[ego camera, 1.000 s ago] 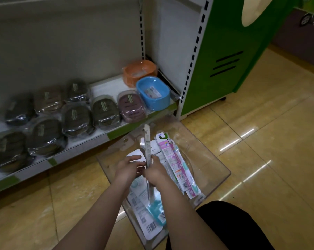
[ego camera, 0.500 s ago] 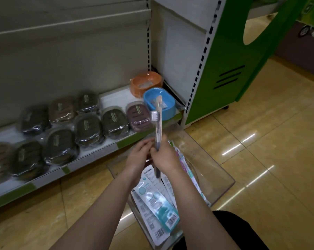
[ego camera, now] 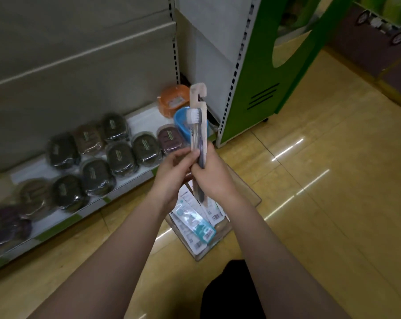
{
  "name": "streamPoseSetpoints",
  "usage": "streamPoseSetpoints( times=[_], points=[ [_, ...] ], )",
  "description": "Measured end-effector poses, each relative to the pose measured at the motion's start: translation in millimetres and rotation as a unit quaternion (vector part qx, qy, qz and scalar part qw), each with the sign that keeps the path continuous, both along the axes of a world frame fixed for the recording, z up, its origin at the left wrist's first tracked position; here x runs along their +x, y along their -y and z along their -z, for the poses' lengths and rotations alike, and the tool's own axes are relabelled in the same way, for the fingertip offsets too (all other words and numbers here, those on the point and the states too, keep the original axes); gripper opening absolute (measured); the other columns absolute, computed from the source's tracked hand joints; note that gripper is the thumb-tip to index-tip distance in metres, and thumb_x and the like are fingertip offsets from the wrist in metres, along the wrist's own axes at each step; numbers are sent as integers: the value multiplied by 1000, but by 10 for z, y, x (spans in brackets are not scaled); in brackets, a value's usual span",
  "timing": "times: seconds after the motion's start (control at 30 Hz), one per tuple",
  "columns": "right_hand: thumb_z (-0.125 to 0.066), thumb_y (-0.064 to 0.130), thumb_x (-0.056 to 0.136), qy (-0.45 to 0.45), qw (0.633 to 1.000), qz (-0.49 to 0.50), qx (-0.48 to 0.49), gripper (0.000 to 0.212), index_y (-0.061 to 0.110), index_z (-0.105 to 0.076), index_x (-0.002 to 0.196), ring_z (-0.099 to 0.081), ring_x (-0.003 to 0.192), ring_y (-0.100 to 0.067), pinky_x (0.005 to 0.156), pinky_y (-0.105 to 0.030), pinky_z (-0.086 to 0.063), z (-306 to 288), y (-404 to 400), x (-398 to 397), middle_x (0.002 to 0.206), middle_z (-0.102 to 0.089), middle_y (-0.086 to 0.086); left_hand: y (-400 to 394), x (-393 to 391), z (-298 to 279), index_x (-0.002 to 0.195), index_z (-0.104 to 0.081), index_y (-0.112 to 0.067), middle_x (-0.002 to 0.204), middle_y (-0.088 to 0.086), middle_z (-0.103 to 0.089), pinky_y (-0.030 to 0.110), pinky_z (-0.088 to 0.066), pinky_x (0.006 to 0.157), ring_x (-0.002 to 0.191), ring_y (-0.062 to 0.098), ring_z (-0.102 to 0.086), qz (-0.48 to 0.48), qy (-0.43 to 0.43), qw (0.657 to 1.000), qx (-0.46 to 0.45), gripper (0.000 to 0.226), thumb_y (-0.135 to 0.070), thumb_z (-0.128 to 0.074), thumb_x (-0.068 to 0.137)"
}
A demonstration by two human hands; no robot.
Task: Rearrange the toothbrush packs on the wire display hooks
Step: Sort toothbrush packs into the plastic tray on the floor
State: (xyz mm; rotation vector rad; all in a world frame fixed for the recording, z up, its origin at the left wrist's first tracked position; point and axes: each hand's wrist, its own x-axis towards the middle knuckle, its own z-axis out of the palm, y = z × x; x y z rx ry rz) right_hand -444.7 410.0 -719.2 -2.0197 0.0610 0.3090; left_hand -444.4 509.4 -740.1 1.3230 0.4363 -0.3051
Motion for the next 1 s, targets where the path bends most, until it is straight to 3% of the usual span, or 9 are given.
streamPoseSetpoints(
  times=[0.07, 0.17, 0.27, 0.43, 0.6, 0.8, 0.9, 1.0],
  points=[
    [-47, 14, 92, -12, 1000, 0, 16, 34, 25, -42, 123, -62, 95, -20, 83, -44, -54, -324, 49, -76, 105, -60, -1, 4, -66, -361, 117, -60, -9, 109, 11, -69, 29, -56, 82, 92, 19, -68, 6, -1, 1000, 13, 40, -28, -69, 84],
    [-50, 12, 91, -23, 998, 13, 59, 39, 23, -43, 128, -61, 99, -20, 86, -45, -54, -865, 121, -197, 112, -60, -4, 6, -162, -965, 117, -61, -12, 108, 9, -70, 44, -51, 95, 100, 24, -68, 8, -16, 998, 60, 63, -43, -80, 64],
    [-56, 14, 90, -24, 995, 30, 90, 38, 27, -48, 125, -62, 100, -18, 87, -45, -54, -1382, 184, -318, 110, -63, -4, 15, -245, -1527, 110, -65, -11, 104, 7, -70, 38, -54, 89, 98, 21, -68, -16, -11, 996, 89, 50, -34, -82, 69],
    [-62, 11, 87, -18, 991, 32, 129, 27, 30, -55, 105, -65, 96, -11, 86, -35, -56, -2291, 296, -523, 102, -68, 0, -23, -420, -2538, 97, -66, -9, 93, 5, -71, 24, -51, 70, 86, 16, -67, 36, 42, 986, 156, 37, -30, -81, 70],
    [-61, -2, 85, 12, 990, 3, 144, 38, 35, -57, 93, -66, 82, 3, 75, -17, -53, -3148, 249, -670, 88, -68, 11, -179, -596, -3469, 76, -62, -16, 75, 3, -69, 34, -51, 65, 70, 15, -63, 71, 112, 960, 245, 24, -30, -81, 71],
    [-67, 16, 83, 57, 989, -39, 131, 29, 35, -59, 105, -67, 96, -12, 88, -41, -55, -3980, -43, -679, 102, -70, 1, -469, -732, -4435, 80, -62, -16, 77, -1, -69, 30, -54, 67, 76, 16, -66, 41, 178, 931, 317, 25, -33, -79, 72],
    [-68, 30, 76, 80, 985, -59, 139, 30, 44, -59, 101, -66, 101, -12, 92, -43, -53, -4351, -223, -675, 107, -69, 1, -669, -779, -4789, 79, -62, -21, 75, -5, -69, 34, -55, 71, 75, 15, -66, 28, 215, 916, 337, 19, -33, -77, 74],
    [-69, 27, 76, 80, 978, -93, 170, 37, 40, -59, 109, -63, 109, -13, 97, -41, -49, -4659, -353, -680, 113, -68, 1, -867, -859, -5087, 85, -67, -28, 81, -6, -72, 34, -55, 78, 79, 10, -68, 26, 243, 913, 327, 11, -29, -75, 78]
  ],
)
